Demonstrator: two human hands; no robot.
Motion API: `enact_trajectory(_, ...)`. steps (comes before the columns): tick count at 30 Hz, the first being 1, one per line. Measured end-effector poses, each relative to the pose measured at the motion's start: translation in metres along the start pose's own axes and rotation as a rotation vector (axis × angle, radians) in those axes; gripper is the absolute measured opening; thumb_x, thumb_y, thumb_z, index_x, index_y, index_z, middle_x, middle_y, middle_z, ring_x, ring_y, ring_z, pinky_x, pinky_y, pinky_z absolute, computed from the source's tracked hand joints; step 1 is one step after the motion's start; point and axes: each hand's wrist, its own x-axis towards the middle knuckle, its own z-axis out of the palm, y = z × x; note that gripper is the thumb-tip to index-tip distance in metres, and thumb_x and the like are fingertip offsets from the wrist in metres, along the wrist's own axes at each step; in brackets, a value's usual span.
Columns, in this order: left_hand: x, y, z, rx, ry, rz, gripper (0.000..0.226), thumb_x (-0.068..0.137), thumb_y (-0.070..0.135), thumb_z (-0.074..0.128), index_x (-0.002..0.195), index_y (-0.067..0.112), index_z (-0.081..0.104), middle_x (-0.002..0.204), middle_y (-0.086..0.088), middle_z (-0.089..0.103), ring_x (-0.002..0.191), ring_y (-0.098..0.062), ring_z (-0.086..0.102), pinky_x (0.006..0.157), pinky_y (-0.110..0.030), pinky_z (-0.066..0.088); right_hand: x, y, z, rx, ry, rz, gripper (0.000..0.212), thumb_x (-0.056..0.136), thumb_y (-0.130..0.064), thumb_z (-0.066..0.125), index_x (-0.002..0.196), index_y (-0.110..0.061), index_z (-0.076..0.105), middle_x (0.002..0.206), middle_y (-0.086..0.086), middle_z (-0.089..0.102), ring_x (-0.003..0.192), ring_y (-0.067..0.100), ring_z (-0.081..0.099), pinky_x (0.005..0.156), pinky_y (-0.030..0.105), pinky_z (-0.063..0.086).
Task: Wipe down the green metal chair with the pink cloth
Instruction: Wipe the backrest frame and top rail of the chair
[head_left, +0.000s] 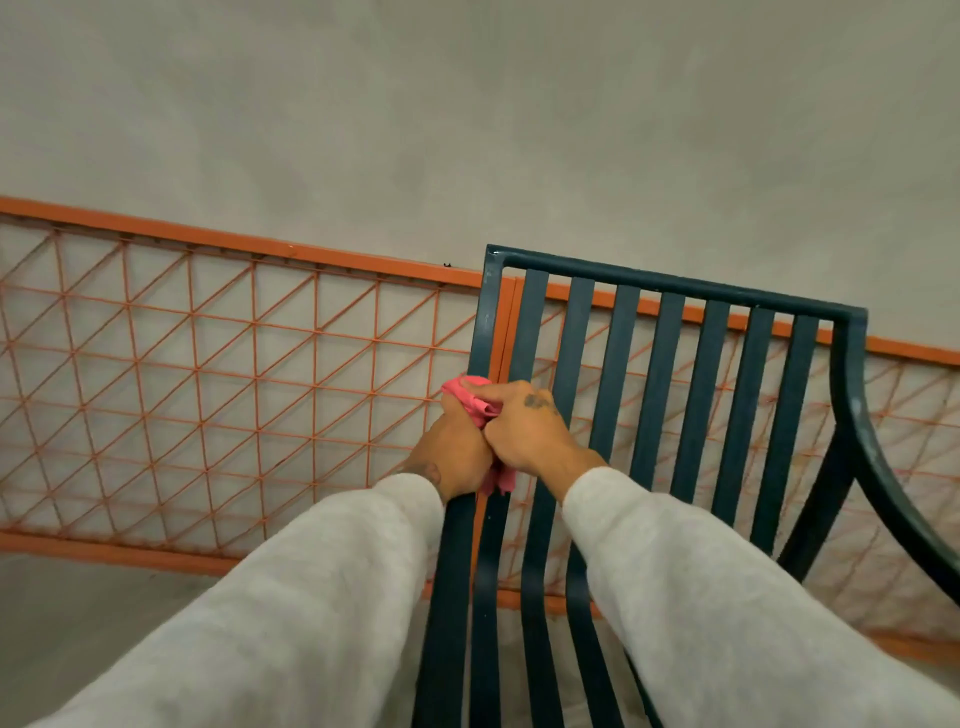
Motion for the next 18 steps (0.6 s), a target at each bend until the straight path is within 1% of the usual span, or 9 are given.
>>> enact_trajectory(2,-0.01,0.002,-0.01,-0.045,-0.085,0.065,0.03,0.096,0.007,0.054,0.124,0.015,0.047,0.116,-0.011,0.06,0.093,-0.017,0.063,0.083,-0.033,0.056,-0.011,-0.001,0.0,0.011,-0.034,0.004,0.058,0.088,0.0,0.048,0.129,-0.038,0.062,0.127,0.005,0.064,0.106,0.026,0.064,0.087,0.026,0.055)
enact_trajectory(4,-0.025,0.002,-0.024,-0.147,-0.209,0.064,0.031,0.093,0.004,0.061,0.114,0.024,0.053,0.108,0.0,0.065,0.091,0.001,0.063,0.078,-0.014,0.051,-0.023,-0.003,0.0,0.009,-0.082,-0.004,0.061,0.086,0.003,0.047,0.128,-0.038,0.063,0.121,0.005,0.065,0.095,0.025,0.066,0.068,0.02,0.055)
enact_trajectory(5,-0.035,-0.001,-0.031,-0.183,-0.28,0.012,0.03,0.091,0.007,0.065,0.112,0.027,0.057,0.102,0.008,0.067,0.086,0.009,0.062,0.072,-0.008,0.047,-0.032,-0.003,0.0,0.02,-0.107,-0.007,0.06,0.085,0.004,0.047,0.126,-0.037,0.064,0.12,0.004,0.066,0.095,0.023,0.065,0.067,0.021,0.055)
enact_trajectory(7,-0.051,-0.006,-0.043,-0.211,-0.354,-0.112,0.027,0.087,0.025,0.071,0.113,0.031,0.063,0.104,0.015,0.068,0.095,0.008,0.061,0.075,-0.014,0.046,-0.05,-0.003,-0.001,0.045,-0.151,-0.009,0.057,0.085,0.005,0.048,0.121,-0.035,0.067,0.116,0.0,0.067,0.095,0.02,0.064,0.069,0.023,0.056)
enact_trajectory(9,-0.061,-0.011,-0.048,-0.207,-0.353,-0.178,0.035,0.079,0.041,0.071,0.113,0.035,0.066,0.112,0.011,0.068,0.108,-0.007,0.06,0.083,-0.026,0.046,-0.063,-0.002,-0.004,0.078,-0.205,-0.012,0.053,0.087,0.005,0.048,0.118,-0.032,0.069,0.105,-0.004,0.068,0.087,0.015,0.063,0.057,0.016,0.05)
enact_trajectory(10,-0.063,-0.011,-0.048,-0.225,-0.348,-0.193,0.034,0.076,0.042,0.071,0.109,0.035,0.067,0.111,0.009,0.068,0.106,-0.01,0.059,0.083,-0.027,0.045,-0.068,-0.002,-0.006,0.09,-0.222,-0.009,0.052,0.089,0.005,0.048,0.117,-0.031,0.07,0.101,-0.006,0.067,0.083,0.012,0.062,0.052,0.013,0.045)
enact_trajectory(12,-0.065,-0.006,-0.045,-0.25,-0.323,-0.18,0.015,0.083,0.029,0.07,0.097,0.032,0.066,0.101,0.008,0.067,0.094,-0.004,0.058,0.074,-0.02,0.042,-0.071,-0.003,-0.008,0.11,-0.234,-0.008,0.051,0.09,0.005,0.049,0.119,-0.032,0.069,0.101,-0.009,0.067,0.085,0.011,0.062,0.051,0.012,0.046)
enact_trajectory(14,-0.064,-0.002,-0.042,-0.253,-0.336,-0.156,0.015,0.089,0.016,0.065,0.088,0.03,0.062,0.09,0.011,0.064,0.083,0.002,0.056,0.064,-0.014,0.038,-0.073,-0.004,-0.006,0.115,-0.21,0.013,0.05,0.089,0.004,0.049,0.118,-0.031,0.069,0.099,-0.007,0.068,0.087,0.015,0.064,0.055,0.017,0.049)
enact_trajectory(18,-0.066,-0.002,-0.044,-0.245,-0.333,-0.157,0.017,0.088,0.015,0.067,0.091,0.031,0.064,0.095,0.012,0.064,0.09,0.0,0.057,0.068,-0.016,0.038,-0.077,-0.003,0.0,0.155,-0.176,0.035,0.052,0.087,0.006,0.047,0.114,-0.031,0.071,0.095,-0.004,0.068,0.08,0.012,0.06,0.05,0.009,0.039)
